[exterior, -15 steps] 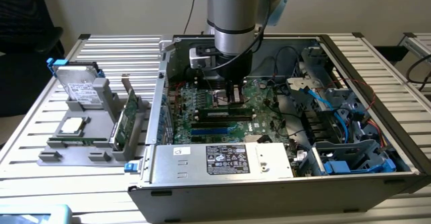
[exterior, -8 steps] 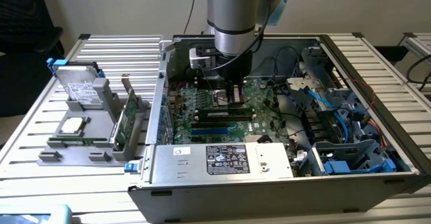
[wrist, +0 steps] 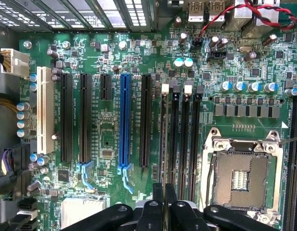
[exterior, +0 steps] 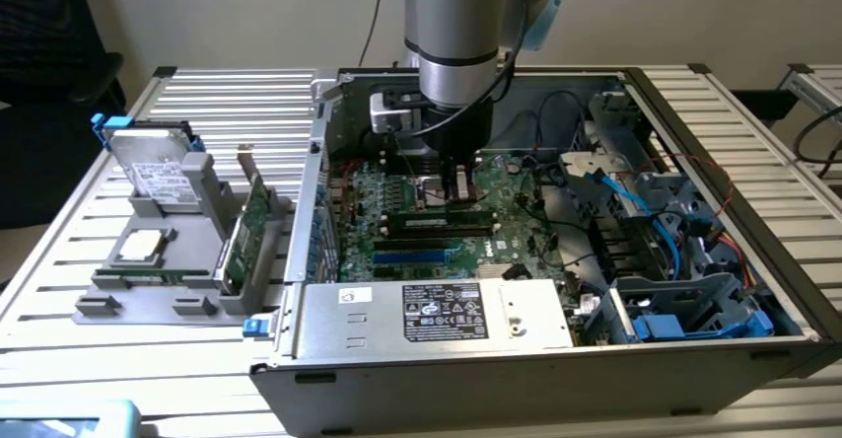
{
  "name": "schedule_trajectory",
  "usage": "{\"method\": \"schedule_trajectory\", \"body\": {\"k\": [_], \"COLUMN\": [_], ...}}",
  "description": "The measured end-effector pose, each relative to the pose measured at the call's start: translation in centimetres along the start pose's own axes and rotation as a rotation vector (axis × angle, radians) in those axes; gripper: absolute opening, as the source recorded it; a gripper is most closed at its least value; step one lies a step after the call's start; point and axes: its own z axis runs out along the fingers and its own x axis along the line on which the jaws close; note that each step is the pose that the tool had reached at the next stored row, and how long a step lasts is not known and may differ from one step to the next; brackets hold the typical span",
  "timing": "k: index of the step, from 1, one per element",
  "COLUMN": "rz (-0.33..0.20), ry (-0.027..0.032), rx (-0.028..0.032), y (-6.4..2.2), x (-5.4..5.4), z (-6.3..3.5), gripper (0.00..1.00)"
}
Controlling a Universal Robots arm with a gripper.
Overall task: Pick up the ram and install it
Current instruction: 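Insert the ram into the slot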
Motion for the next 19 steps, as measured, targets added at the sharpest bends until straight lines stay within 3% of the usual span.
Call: {"method": "schedule_trajectory", "body": {"k": [19], "rz": [-0.018], "ry": [0.0008], "rx": [0.0019], "y": [-0.01], "x": [0.17], "z": [-0.13], "gripper": [0.13]}}
